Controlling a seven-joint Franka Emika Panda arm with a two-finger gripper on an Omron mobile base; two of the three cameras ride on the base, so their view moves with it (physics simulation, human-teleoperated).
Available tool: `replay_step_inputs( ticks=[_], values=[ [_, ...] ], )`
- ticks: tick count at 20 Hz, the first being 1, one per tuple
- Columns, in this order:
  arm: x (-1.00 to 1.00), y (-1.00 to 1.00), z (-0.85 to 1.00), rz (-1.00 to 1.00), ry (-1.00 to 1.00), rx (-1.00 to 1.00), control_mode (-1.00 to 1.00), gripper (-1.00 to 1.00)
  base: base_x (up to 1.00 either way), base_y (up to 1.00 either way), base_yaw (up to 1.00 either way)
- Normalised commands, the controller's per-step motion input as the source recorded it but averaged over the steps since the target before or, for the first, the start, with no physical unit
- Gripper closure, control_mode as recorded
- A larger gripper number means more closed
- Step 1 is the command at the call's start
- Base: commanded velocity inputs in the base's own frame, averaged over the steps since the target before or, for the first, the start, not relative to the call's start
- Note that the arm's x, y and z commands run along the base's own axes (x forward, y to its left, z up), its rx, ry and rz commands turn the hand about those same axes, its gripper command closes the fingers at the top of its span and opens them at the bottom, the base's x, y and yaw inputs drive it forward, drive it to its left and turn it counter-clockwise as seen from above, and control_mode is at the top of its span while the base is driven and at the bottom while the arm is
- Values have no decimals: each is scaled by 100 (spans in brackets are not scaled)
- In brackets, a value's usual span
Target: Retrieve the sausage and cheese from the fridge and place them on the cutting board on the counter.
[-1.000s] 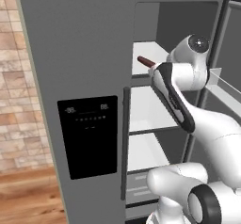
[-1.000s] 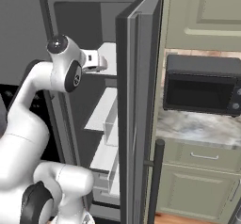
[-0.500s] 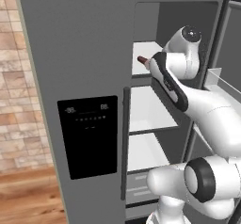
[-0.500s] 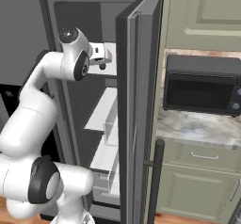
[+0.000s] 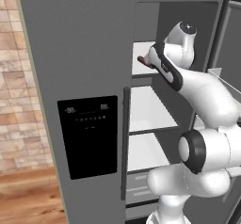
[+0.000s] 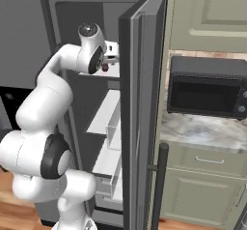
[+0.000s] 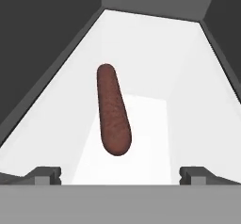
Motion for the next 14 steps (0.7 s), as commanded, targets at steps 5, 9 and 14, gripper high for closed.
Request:
replay_step_inputs(
  ticks=[5, 9, 14],
  values=[
    [52, -12, -4, 4, 8, 7, -100, -100, 0, 0, 0],
    [38, 3, -24, 3, 0, 1, -100, -100, 0, 0, 0],
    [43, 6, -18, 3, 0, 2, -100, -100, 0, 0, 0]
  ],
)
